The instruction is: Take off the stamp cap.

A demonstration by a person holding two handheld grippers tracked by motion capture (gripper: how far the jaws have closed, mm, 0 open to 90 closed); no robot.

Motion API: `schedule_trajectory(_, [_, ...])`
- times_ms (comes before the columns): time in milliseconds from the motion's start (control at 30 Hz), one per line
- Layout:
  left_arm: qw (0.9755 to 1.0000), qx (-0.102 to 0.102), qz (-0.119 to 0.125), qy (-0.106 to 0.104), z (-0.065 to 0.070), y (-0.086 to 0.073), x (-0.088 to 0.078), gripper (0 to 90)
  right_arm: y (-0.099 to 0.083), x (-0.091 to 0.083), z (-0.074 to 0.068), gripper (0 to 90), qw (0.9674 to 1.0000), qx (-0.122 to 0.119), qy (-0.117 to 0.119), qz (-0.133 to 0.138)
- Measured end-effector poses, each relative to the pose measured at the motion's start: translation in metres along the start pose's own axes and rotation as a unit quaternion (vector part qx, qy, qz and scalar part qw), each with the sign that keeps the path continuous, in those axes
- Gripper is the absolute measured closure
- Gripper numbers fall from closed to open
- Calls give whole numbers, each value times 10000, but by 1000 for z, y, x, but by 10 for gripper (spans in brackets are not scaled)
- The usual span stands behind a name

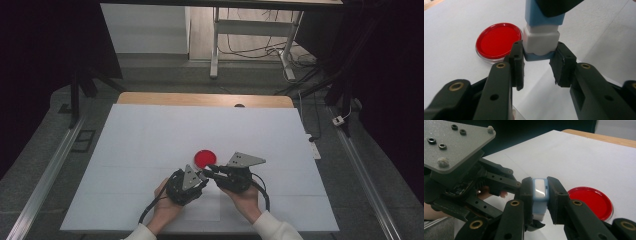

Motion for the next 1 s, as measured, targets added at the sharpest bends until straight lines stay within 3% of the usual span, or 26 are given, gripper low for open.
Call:
schedule_trajectory(700, [9995,268,-169,66,0,-2,0,648,-2,1,0,750,10000,-52,-19,-80])
schedule_trajectory(1000, [9994,290,-165,80,0,-3,-1,648,-2,1,0,750,10000,-54,-17,-73])
Point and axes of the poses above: each handheld gripper's, and its own axes: x roughly forward along the jaws, y roughly out of its top, z roughly to its right, the point moved 9 cm from there along x, roughly forward along the jaws, and after that the axes turned 13 degrees about x, right-handed, at the moved point
